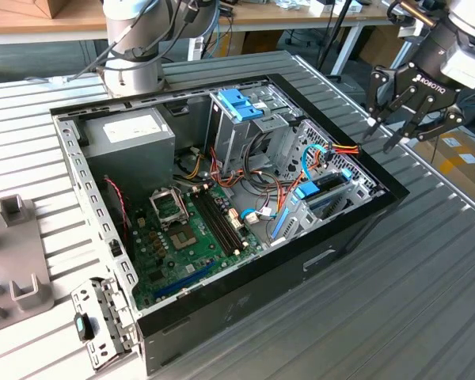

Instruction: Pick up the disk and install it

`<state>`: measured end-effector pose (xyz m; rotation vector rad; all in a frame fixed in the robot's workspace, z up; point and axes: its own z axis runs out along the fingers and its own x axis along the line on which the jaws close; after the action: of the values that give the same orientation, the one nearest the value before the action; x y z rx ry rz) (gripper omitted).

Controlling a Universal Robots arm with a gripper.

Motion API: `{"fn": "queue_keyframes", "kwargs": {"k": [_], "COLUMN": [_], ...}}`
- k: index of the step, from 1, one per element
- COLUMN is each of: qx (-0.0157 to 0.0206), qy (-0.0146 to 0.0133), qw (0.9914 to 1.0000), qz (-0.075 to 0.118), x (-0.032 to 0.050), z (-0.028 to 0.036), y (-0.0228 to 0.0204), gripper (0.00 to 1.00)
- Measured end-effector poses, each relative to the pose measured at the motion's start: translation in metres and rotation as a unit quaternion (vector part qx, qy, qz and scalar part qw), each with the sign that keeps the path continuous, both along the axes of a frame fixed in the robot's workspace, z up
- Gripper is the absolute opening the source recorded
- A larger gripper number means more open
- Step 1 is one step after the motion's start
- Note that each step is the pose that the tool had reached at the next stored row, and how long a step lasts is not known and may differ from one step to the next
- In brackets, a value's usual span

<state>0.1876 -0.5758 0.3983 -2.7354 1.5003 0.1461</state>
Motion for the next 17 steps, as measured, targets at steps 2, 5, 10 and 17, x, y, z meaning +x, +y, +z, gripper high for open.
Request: {"fn": "queue_keyframes", "kwargs": {"k": [2, 5, 10, 17], "qx": [0.0000, -0.0001, -0.0001, -0.0002], "qy": [0.0000, 0.0000, 0.0000, 0.0000], "qw": [1.00000, 0.99994, 0.99976, 0.99901], "qz": [0.003, 0.011, 0.022, 0.044], "x": [0.0010, 0.0036, 0.0084, 0.0126], "z": [-0.0002, -0.0008, -0.0024, -0.0038], "y": [0.0001, 0.0004, 0.0005, 0.0007], "gripper": [0.42, 0.42, 0.42, 0.42]}}
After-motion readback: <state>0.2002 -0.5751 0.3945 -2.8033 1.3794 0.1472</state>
